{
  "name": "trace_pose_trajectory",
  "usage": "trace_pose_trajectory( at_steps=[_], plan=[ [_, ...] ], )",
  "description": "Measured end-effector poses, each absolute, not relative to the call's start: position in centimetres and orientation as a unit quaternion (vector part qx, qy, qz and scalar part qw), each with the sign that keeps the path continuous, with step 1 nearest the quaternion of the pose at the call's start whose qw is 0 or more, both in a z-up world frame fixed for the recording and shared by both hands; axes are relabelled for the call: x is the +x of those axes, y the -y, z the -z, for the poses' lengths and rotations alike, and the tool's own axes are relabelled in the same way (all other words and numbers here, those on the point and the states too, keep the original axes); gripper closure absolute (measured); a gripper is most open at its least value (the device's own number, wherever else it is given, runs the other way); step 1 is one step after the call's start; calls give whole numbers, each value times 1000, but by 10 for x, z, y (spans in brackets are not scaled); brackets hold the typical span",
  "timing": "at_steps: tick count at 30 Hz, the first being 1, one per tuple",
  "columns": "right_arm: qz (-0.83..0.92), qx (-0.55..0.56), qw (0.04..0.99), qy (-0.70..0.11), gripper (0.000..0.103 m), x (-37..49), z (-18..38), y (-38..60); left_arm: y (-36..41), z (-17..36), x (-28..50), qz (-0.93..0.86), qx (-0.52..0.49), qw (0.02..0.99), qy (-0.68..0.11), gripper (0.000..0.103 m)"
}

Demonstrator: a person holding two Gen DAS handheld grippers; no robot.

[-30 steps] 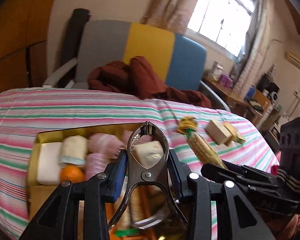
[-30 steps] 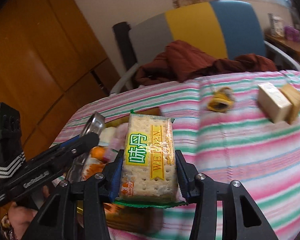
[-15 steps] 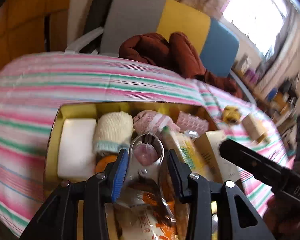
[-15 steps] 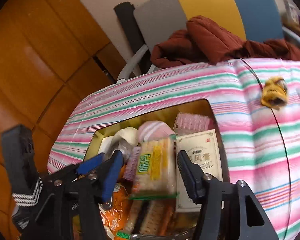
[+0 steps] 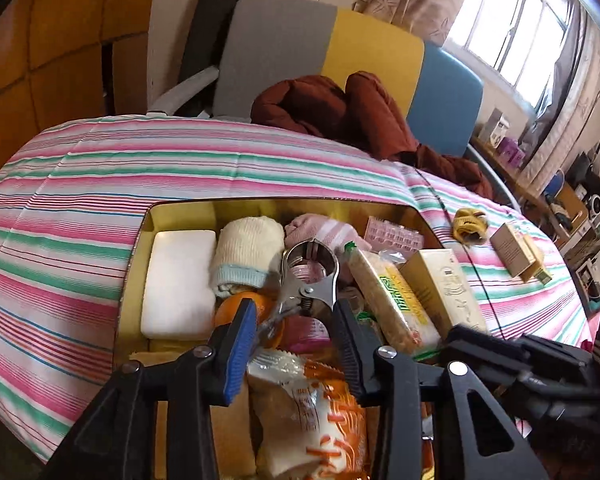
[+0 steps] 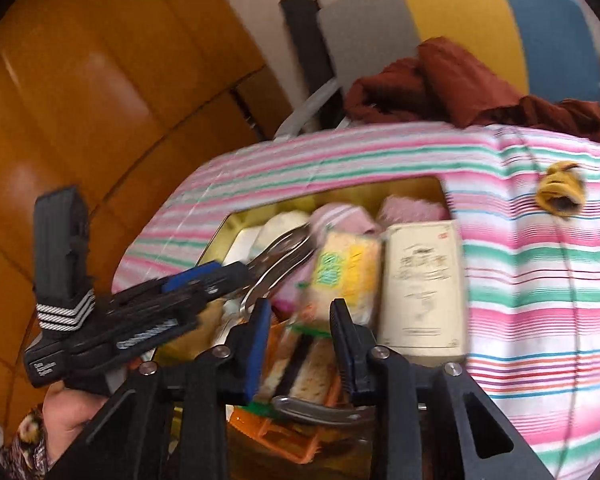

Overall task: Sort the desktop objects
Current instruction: 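Carry the WEIDAN cracker pack and silver clip into the gold tray and release both, then move both open tools away from the gold tray toward the pile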

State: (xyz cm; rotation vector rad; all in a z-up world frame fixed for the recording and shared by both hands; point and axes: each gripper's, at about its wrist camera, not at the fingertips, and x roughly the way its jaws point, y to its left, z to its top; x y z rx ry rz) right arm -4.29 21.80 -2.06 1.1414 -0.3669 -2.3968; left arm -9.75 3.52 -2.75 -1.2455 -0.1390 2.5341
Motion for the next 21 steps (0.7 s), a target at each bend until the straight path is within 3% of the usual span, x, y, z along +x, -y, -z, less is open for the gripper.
trace_pose_trajectory(
  at_steps=[6,9,11,16,21],
  plan=[
    [879,434,187,68,77,-65,40,-202,-40,32,-107,-880,-452,136,57,63],
    [875,423,206,114,76,-63,33,-220,-36,23,-100,-890,-433,127,68,51],
    [882,399,213,132,72,-50,23,-233,-35,15,-96,-900,-418,107,65,48],
    [904,364,181,134,60,-20,9,-263,-44,0,-86,-906,-401,111,77,47],
    [906,363,150,157,59,-4,11,-295,-71,-10,-73,-905,-397,138,59,47]
  ],
)
